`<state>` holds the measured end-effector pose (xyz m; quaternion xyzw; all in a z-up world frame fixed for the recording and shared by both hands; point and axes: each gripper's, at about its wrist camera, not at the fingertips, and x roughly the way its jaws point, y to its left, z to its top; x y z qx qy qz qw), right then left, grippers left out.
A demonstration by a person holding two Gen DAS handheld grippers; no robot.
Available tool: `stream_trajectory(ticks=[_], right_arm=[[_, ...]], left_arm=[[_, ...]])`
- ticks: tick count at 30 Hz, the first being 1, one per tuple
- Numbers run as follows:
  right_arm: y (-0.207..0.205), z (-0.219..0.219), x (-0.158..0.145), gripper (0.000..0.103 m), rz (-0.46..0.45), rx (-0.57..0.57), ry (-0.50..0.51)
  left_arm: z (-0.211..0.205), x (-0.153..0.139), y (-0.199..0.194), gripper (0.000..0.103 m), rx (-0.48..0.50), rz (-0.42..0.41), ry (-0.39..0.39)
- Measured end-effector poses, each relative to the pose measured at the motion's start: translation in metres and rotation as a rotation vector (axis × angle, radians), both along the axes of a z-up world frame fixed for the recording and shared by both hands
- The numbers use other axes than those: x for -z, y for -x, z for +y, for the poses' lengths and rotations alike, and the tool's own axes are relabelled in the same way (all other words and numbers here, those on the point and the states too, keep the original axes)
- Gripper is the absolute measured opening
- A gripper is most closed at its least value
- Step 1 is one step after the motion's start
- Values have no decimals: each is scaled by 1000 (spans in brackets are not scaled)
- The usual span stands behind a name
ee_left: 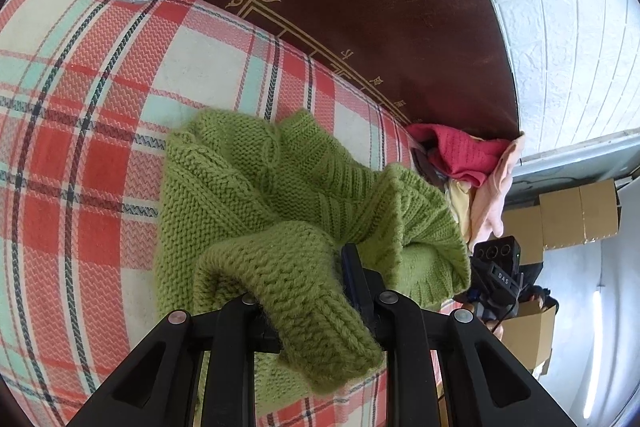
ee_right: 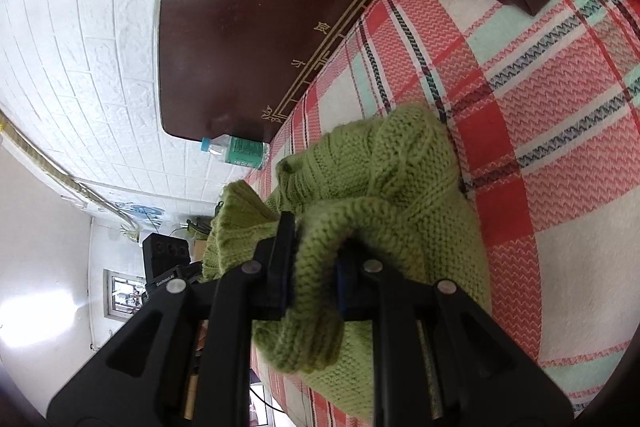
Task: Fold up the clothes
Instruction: 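Lift the hem with both grippers and fold it toward the collar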
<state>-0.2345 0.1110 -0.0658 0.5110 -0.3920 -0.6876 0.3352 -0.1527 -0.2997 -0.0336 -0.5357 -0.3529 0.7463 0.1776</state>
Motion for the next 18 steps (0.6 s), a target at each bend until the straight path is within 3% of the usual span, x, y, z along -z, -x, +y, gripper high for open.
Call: stream_trajectory(ticks=[8, 16, 17, 18], right_arm=[[4, -4, -6, 20, 35, 0, -31], [8, 1, -13, 22, 50, 32, 19], [9, 1, -14, 29, 56, 37, 17], [10, 2, -16, 50, 61, 49, 23]], left_arm=[[-5, 9, 2, 28, -26, -16, -41], [-18, 11, 2, 32, -96, 14, -114], [-20, 10, 1, 32, -112, 21, -115], [-23, 9, 0, 35, -135, 34, -101]])
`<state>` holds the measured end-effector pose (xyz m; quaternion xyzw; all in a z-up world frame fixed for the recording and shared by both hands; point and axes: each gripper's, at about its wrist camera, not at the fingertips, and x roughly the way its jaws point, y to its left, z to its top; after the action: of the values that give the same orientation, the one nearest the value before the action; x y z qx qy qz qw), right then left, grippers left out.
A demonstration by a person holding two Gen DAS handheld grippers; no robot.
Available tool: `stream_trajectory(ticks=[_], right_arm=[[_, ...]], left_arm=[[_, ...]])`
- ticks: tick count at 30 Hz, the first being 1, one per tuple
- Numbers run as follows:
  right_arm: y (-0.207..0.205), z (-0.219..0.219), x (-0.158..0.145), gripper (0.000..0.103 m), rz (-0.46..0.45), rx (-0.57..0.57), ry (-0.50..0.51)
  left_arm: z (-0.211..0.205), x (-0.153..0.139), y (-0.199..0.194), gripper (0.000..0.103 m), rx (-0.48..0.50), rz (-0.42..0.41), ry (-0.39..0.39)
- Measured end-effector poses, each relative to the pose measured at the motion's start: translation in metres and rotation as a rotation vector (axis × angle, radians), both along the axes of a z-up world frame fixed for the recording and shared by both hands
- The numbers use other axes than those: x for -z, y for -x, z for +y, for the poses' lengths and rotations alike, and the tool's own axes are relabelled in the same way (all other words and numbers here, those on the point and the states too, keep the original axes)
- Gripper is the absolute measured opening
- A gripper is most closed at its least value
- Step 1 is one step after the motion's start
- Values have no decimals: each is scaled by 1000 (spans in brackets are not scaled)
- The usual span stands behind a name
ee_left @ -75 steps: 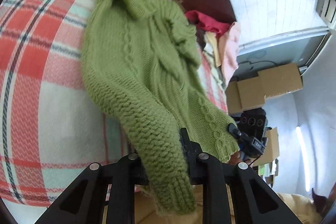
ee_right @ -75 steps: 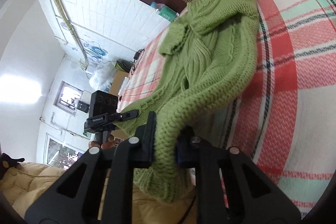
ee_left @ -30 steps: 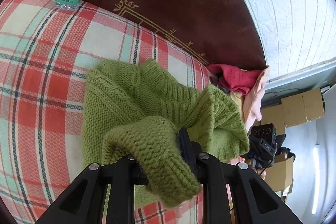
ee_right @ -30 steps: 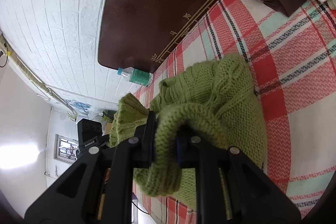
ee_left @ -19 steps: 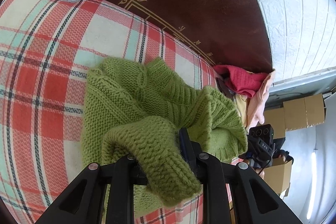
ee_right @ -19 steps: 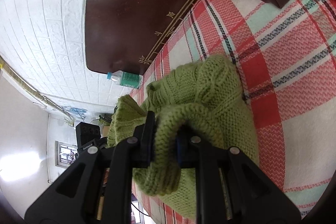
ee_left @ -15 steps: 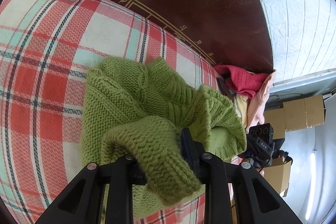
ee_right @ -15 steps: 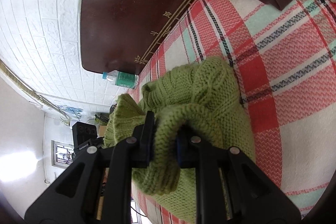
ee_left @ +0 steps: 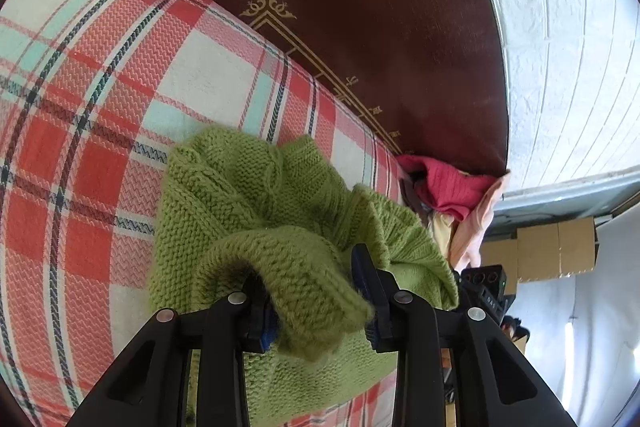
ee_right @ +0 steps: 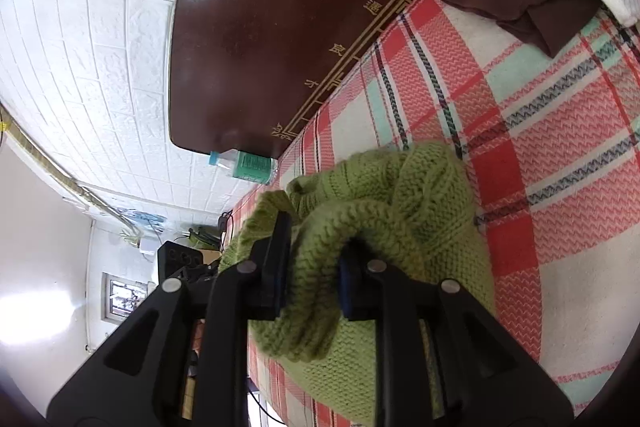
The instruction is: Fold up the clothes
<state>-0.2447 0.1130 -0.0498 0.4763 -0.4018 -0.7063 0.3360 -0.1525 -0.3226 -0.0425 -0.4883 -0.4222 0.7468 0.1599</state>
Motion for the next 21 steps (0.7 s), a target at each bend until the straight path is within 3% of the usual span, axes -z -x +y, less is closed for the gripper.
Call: stream_trajectory(ticks=[2, 3, 8, 13, 16, 20, 21], right_arm=[[1, 5, -1, 72, 3, 37, 48], [2, 8, -2, 72, 7, 59, 69], [1, 6, -12, 72, 45, 32, 34], [-19, -25, -38, 72, 203, -98, -166], [-33, -55, -52, 72, 317, -218, -286], [-31, -82, -33, 72, 350, -277, -455], [-25, -81, -24, 68, 324, -265, -481]], left_arm=[[-4, -5, -4, 48, -44, 36, 18], [-7, -8, -8, 53, -68, 61, 22], [1, -25, -20, 56, -48, 159, 103], [32, -37, -32, 58, 84, 244, 263], [55, -38, -37, 63, 171, 292, 404], [56, -12, -28, 63, 175, 233, 500], [51, -6, -25, 63, 160, 211, 513]])
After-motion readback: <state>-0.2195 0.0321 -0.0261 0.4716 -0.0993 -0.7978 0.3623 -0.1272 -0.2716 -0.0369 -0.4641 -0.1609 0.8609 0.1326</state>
